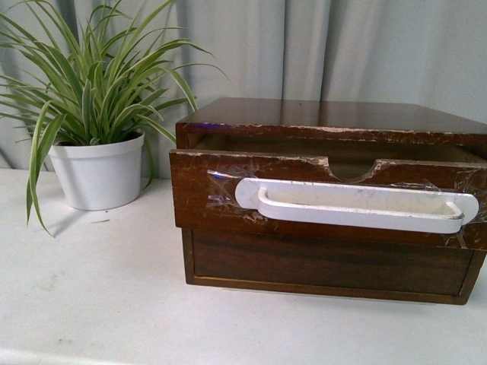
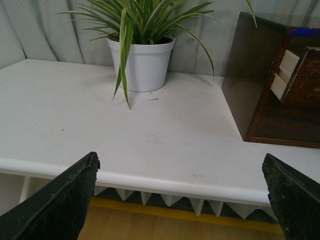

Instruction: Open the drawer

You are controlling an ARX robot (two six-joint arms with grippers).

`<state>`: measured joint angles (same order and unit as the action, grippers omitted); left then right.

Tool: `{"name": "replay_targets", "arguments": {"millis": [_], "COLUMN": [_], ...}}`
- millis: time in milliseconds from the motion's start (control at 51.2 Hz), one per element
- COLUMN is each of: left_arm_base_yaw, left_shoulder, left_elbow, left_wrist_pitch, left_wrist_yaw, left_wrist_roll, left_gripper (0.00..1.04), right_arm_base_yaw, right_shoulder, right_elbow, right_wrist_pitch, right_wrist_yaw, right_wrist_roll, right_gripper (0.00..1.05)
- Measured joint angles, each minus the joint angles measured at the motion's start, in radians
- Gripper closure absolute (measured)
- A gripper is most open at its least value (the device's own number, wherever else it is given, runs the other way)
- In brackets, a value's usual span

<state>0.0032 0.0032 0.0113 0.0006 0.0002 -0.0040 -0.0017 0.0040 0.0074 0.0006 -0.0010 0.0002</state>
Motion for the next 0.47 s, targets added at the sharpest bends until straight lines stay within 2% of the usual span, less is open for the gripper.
{"name": "replay_targets", "arguments": {"millis": [469], "left_arm_base_yaw": [0.000], "left_shoulder": [0.000], "left_elbow": [0.000], "left_wrist_pitch": [0.000], "left_wrist_yaw": [0.000], "left_wrist_roll": [0.000], "left_gripper": [0.06], "right_arm_base_yaw": [0.000], "right_shoulder": [0.000], "right_elbow": [0.000], "right_wrist_pitch": [0.000], "right_wrist_yaw": [0.000], "right_wrist_roll": [0.000], "right_gripper": [0.09]}}
